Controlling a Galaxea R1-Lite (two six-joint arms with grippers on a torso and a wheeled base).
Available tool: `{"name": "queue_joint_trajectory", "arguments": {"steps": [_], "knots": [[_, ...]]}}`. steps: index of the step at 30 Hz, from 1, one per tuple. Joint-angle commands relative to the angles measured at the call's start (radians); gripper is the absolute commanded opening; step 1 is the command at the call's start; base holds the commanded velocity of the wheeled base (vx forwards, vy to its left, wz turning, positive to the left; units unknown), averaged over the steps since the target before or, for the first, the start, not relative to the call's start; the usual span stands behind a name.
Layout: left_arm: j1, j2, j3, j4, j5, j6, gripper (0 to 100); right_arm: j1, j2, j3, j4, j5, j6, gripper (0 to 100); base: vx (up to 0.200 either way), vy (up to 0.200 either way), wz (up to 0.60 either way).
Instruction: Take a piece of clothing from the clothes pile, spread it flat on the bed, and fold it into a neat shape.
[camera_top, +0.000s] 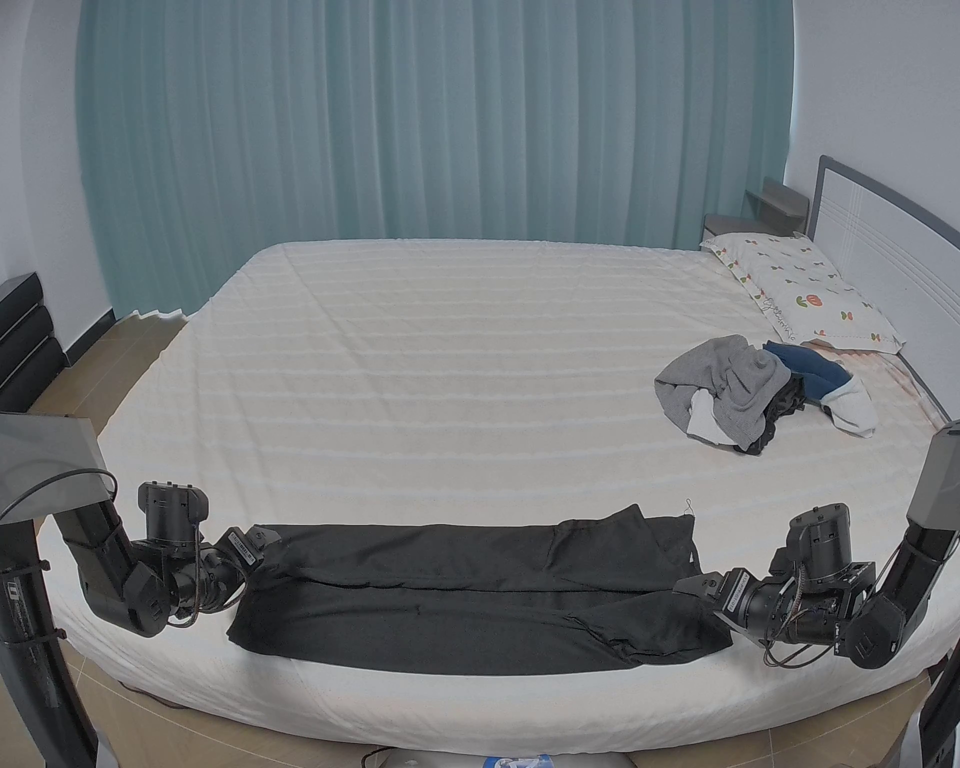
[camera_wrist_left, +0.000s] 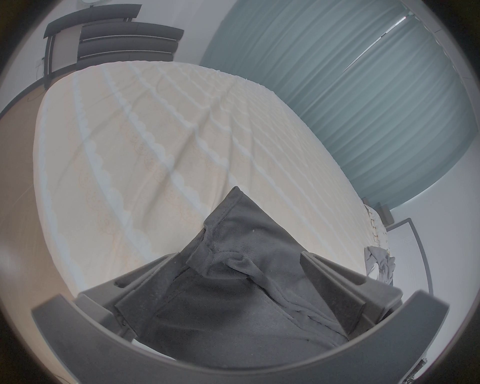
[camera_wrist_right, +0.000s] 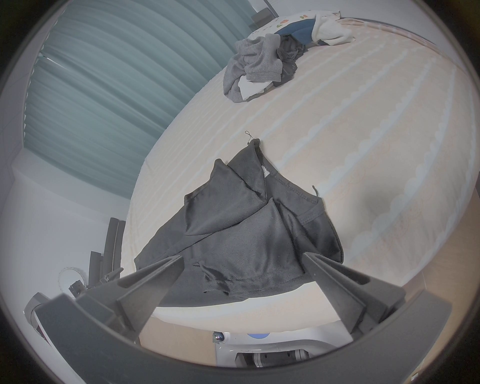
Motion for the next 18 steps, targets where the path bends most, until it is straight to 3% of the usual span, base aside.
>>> {"name": "queue_joint_trajectory", "arguments": {"steps": [1,3,4,10,15,18], "knots": [[0.000,0.038,-0.020,-0.002,0.014,0.001,100,0.001,0.008,-0.002,0.000,0.000,0.000,100,0.000,0.000,0.00],[-0.002,0.049,-0.035,0.000,0.022,0.001,100,0.001,0.013,-0.006,0.000,-0.001,0.000,100,0.000,0.000,0.00],[-0.006,0.055,-0.038,0.000,0.024,0.001,0,0.001,0.013,-0.009,0.001,-0.001,0.000,100,0.000,0.000,0.00],[-0.020,0.064,-0.041,-0.002,0.068,0.001,0,0.003,0.042,-0.045,0.003,-0.012,0.003,100,0.000,0.000,0.00],[-0.015,0.043,-0.049,-0.044,0.134,-0.005,0,0.004,0.067,-0.144,0.032,-0.017,0.106,100,0.000,0.000,0.00],[-0.017,0.033,-0.050,-0.064,0.145,-0.005,0,0.033,0.090,-0.198,0.078,-0.020,0.126,100,0.000,0.000,0.00]]}}
